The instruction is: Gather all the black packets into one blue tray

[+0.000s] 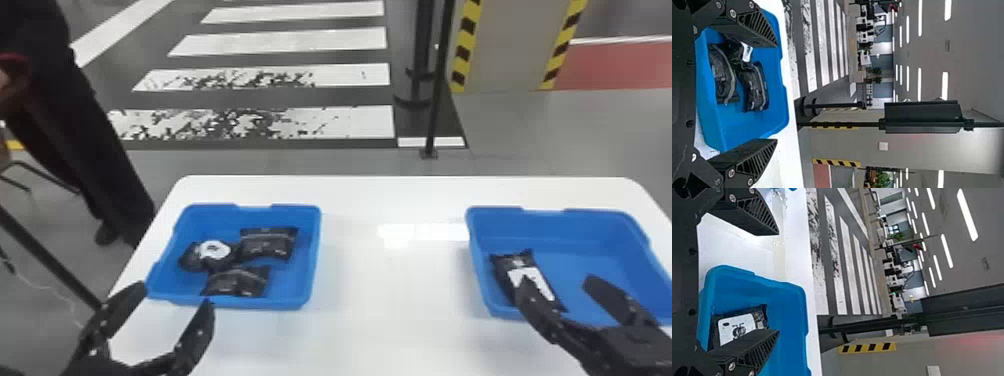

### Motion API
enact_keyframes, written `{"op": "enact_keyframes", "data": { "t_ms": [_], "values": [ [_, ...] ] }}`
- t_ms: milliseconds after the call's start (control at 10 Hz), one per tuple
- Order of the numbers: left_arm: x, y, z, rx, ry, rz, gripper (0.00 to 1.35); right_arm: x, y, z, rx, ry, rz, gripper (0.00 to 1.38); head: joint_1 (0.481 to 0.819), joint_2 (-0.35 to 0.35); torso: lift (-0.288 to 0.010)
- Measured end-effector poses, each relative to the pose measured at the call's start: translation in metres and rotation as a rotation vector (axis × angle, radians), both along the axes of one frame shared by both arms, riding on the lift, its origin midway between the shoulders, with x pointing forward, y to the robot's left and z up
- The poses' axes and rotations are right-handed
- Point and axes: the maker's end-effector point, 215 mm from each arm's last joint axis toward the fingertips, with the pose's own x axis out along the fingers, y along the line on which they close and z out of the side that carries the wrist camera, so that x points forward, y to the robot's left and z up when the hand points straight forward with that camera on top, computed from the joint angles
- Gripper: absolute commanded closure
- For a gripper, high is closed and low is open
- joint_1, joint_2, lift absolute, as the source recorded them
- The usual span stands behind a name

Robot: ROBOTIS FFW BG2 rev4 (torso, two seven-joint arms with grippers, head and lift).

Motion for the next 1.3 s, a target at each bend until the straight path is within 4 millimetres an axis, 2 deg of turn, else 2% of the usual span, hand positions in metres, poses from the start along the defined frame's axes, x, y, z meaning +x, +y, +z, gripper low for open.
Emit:
{"op": "enact_keyframes", "data": {
  "t_ms": [400,800,1000,1300],
  "values": [
    [0.000,-0.015,0.008,-0.041,-0.029,-0.029,0.19,0.042,-0.008,-0.050,-0.034,0.142,0.063,0.15,0.695,0.085,-0.110],
    [0.003,-0.029,0.016,-0.085,-0.058,-0.056,0.19,0.079,-0.040,-0.087,-0.079,0.251,0.050,0.15,0.695,0.014,-0.110],
    [0.004,-0.031,0.018,-0.095,-0.063,-0.059,0.19,0.086,-0.047,-0.108,-0.079,0.326,0.063,0.15,0.695,-0.001,-0.110],
    [0.006,-0.034,0.018,-0.101,-0.061,-0.064,0.19,0.078,-0.047,-0.130,-0.079,0.429,0.079,0.16,0.695,-0.006,-0.110]
  ]
}}
